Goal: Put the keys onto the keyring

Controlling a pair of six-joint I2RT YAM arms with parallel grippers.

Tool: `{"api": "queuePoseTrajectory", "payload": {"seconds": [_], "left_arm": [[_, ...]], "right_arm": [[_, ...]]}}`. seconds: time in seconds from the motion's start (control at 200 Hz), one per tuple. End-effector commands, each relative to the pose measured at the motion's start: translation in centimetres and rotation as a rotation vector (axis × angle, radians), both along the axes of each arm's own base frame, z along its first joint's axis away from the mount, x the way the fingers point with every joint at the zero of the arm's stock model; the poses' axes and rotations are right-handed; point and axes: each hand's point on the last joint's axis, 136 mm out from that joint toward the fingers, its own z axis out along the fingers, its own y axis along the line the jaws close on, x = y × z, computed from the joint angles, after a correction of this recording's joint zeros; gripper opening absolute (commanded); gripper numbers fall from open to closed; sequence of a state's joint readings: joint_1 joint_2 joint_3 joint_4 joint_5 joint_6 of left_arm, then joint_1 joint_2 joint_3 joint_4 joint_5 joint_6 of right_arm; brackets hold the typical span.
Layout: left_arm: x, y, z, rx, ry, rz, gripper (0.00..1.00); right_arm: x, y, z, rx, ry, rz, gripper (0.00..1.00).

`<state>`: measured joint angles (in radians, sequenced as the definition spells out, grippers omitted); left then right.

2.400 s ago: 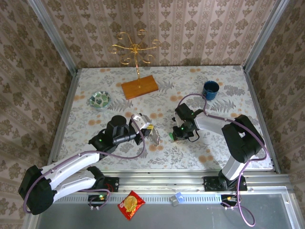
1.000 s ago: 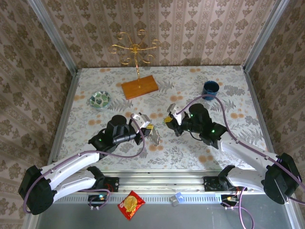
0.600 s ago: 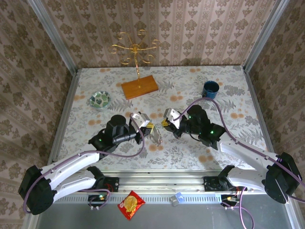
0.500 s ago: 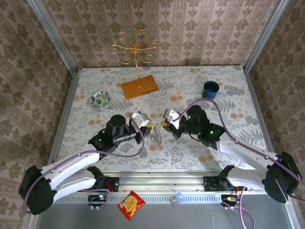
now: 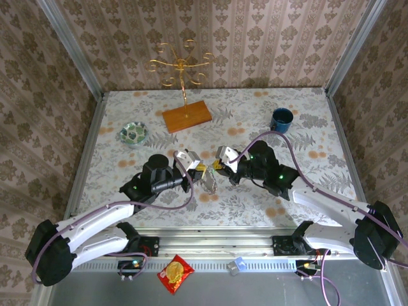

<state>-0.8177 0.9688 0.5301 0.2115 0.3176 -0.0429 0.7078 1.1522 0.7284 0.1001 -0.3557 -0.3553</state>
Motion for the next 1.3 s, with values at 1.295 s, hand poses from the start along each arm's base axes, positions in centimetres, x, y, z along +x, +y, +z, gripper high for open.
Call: {"api": "queuePoseTrajectory", "payload": {"seconds": [1.295], "left_arm": [[0.0,-0.1,0.5,-0.049,-0.001,0.007,0.0]], "right_arm": [[0.6,0.9,0.0,0.023,-0.028,-0.031,0.0]]}}
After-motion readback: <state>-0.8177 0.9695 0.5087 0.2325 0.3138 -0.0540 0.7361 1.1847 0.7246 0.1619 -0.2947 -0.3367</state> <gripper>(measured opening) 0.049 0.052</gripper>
